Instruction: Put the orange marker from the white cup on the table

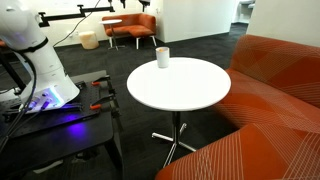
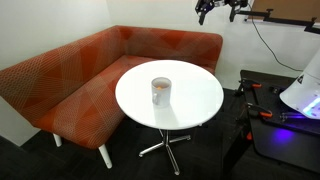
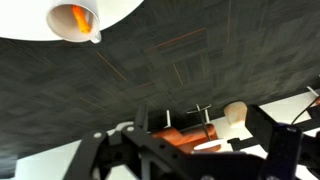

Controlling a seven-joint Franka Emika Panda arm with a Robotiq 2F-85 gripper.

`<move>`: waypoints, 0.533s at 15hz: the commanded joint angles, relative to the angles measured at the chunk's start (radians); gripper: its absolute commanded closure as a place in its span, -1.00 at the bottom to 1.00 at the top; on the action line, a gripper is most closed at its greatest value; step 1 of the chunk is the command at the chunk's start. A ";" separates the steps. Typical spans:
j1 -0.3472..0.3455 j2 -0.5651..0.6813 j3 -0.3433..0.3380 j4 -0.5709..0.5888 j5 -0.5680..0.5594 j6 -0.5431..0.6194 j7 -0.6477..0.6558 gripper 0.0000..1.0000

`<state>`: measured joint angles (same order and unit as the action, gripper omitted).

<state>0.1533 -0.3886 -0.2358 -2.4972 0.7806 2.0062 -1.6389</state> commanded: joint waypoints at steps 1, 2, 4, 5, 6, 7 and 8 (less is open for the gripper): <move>-0.038 0.051 -0.004 0.015 0.083 -0.089 -0.210 -1.00; -0.051 0.067 0.003 0.017 0.106 -0.087 -0.258 -1.00; -0.070 0.098 0.016 0.016 0.164 -0.065 -0.352 -1.00; -0.080 0.114 0.028 0.015 0.192 -0.045 -0.393 -1.00; -0.088 0.133 0.040 0.016 0.225 -0.024 -0.430 -1.00; -0.097 0.149 0.053 0.016 0.255 0.000 -0.460 -1.00; -0.102 0.164 0.072 0.012 0.290 0.039 -0.490 -1.00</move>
<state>0.0818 -0.2761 -0.2158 -2.4975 0.9868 1.9745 -2.0401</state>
